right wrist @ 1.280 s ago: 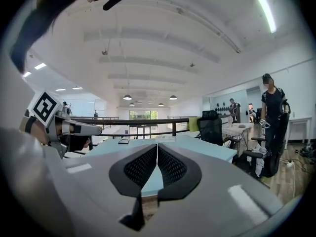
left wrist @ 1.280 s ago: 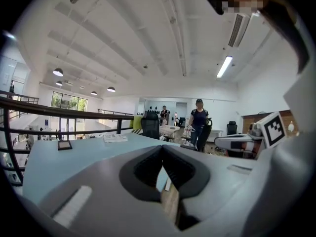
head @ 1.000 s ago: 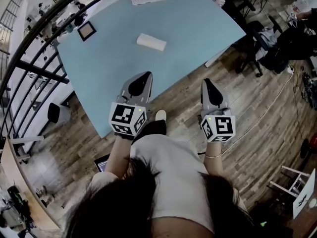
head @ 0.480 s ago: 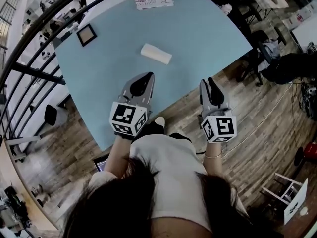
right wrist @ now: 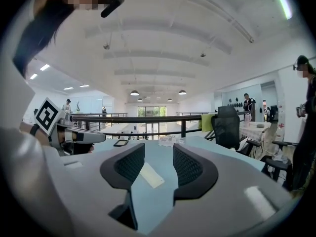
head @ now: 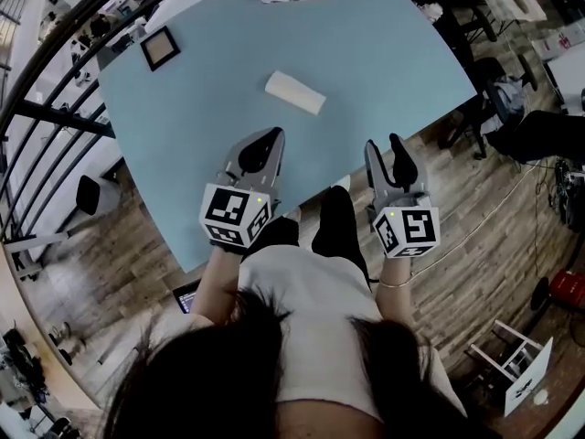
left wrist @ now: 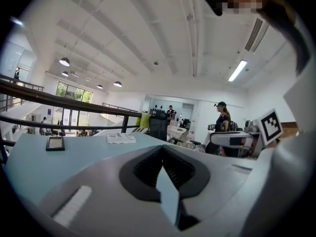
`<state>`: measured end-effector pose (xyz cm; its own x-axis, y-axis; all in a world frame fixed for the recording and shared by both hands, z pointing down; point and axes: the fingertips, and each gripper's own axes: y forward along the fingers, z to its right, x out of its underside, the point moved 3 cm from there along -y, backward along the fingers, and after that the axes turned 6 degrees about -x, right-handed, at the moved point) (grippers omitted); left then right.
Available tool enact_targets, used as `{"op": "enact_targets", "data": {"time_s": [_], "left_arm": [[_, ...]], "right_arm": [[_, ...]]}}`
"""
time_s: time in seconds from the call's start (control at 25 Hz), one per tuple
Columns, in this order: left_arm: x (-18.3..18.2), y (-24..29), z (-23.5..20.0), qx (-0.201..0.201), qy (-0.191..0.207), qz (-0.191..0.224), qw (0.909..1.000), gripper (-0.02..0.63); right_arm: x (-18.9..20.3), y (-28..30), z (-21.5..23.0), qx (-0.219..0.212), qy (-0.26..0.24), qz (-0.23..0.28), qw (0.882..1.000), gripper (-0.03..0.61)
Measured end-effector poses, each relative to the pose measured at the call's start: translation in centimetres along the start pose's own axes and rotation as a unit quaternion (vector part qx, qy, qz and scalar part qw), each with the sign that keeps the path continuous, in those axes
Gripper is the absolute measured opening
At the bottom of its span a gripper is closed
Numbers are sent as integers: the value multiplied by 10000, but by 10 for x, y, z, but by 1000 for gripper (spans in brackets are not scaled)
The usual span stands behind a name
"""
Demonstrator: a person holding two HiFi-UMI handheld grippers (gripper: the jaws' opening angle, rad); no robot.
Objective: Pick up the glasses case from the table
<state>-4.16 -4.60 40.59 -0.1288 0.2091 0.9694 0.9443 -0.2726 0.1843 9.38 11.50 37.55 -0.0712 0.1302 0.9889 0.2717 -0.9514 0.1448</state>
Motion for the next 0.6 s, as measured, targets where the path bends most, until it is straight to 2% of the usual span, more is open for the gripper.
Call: {"op": "enact_targets", "data": {"time_s": [0.28,0.44,0.6], "left_arm": [[0,24,-21,-535,-130,43,9985,58],[-6,42,-35,-997,-209,117,9947,58],[-17,62,-51,-1551,-291,225,9872,58]], "right_arm": [[1,49,24,-511,17,-87,9987,180],[-5,92,38,-1053,-41,-146,9943,198],[-9,138,49,-1705,-87,-290,9849,214]]}}
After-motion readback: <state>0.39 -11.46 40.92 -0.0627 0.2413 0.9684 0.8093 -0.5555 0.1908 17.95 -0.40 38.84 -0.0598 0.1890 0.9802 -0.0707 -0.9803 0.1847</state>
